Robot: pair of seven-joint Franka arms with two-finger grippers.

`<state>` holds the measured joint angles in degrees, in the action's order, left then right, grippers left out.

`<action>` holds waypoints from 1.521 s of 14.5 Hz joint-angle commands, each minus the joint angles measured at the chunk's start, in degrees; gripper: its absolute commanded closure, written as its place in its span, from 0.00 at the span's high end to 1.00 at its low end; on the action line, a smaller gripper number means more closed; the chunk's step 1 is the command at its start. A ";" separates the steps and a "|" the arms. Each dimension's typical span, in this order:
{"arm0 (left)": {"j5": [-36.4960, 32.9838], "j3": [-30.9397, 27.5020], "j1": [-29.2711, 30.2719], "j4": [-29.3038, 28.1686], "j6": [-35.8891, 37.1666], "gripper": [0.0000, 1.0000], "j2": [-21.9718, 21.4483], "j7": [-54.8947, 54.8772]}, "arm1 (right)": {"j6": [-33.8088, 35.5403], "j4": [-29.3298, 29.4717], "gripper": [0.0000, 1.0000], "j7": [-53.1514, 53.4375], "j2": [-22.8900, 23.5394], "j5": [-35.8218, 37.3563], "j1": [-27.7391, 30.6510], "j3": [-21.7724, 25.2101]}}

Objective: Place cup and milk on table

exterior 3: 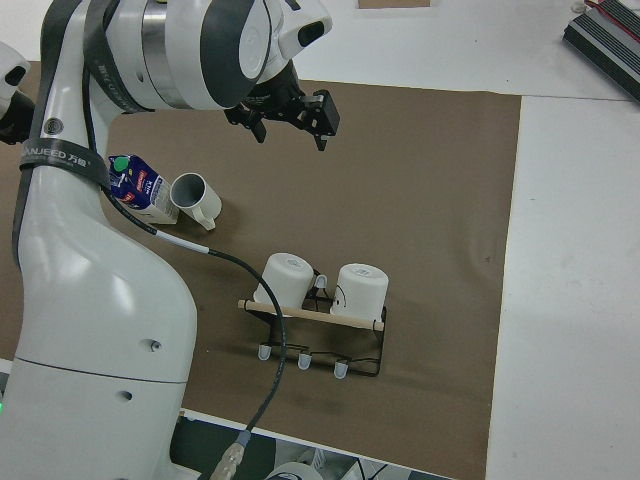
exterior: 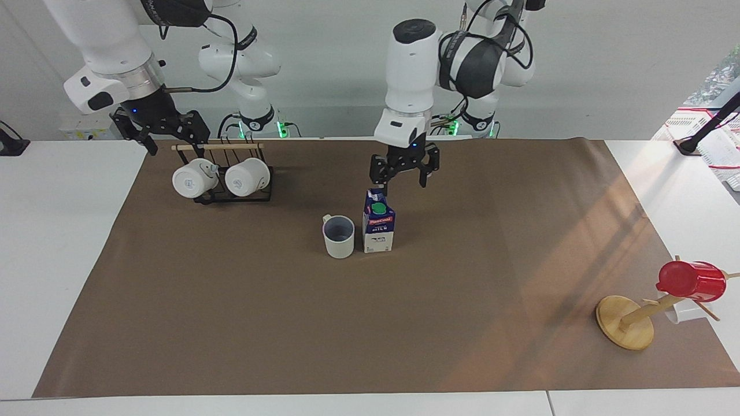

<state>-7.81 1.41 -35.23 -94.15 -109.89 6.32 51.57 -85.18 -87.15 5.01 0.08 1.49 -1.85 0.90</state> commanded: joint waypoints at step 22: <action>11.49 -0.44 36.72 8.99 23.59 1.00 -4.82 -53.59 | -0.43 -0.74 1.00 -1.15 -0.34 -0.43 0.62 -0.20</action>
<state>1.19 0.75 -0.49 -87.76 -87.53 -0.15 -0.84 -85.18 -87.17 5.01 0.08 1.49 -1.86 0.91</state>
